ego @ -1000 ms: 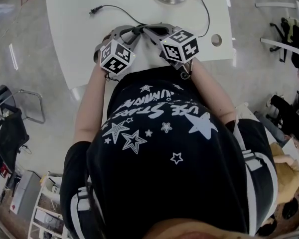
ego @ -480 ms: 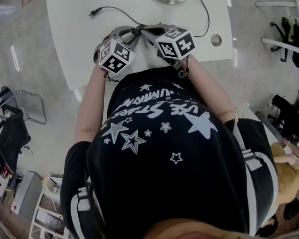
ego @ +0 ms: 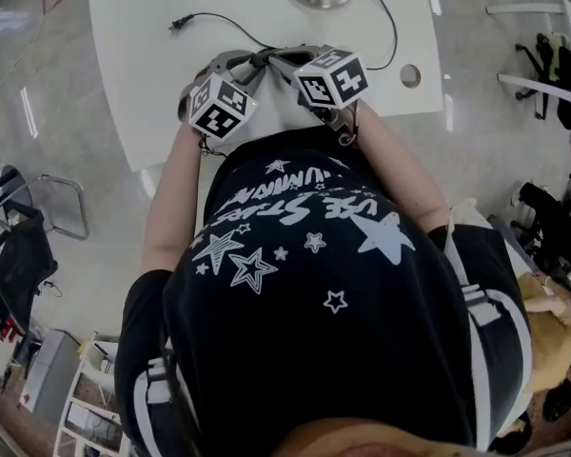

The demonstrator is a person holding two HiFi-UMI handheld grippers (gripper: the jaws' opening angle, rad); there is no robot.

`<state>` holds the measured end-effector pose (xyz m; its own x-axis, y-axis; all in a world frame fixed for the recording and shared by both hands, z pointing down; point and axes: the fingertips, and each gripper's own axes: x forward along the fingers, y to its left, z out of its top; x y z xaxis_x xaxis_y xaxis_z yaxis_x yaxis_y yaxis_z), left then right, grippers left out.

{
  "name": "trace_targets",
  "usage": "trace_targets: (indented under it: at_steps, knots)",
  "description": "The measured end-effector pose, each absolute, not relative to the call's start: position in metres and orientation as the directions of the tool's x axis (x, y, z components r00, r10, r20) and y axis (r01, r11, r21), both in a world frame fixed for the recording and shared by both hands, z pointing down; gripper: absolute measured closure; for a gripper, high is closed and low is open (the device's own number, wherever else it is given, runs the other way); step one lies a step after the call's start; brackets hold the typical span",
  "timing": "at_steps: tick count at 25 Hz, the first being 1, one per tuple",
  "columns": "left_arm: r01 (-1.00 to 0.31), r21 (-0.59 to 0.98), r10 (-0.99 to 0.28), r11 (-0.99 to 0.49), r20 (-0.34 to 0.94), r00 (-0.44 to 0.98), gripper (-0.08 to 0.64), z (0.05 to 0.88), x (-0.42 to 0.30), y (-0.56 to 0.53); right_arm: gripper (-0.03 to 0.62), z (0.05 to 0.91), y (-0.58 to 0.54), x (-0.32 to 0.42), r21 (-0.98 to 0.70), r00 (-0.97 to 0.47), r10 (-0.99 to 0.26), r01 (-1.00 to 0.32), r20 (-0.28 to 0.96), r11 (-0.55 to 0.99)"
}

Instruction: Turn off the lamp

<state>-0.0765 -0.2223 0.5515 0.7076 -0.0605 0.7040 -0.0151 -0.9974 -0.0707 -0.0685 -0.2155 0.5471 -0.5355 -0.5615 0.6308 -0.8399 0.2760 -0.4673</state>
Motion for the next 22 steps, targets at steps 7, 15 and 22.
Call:
trace_targets:
  at_steps: [7, 15, 22]
  knots:
    - [-0.03, -0.116, -0.103, -0.993, 0.693, 0.713, 0.425, 0.552, -0.074, -0.222, 0.588, 0.543, -0.206, -0.061, -0.472, -0.542, -0.576, -0.835, 0.612, 0.283]
    - [-0.08, -0.155, -0.165, -0.985, 0.669, 0.724, 0.425, 0.554, -0.077, -0.226, 0.588, 0.53, -0.196, -0.045, -0.478, -0.51, -0.628, -0.845, 0.587, 0.24]
    - [-0.142, -0.186, -0.23, -0.972, 0.65, 0.725, 0.423, 0.554, -0.078, -0.224, 0.588, 0.526, -0.171, -0.034, -0.482, -0.501, -0.643, -0.847, 0.58, 0.225]
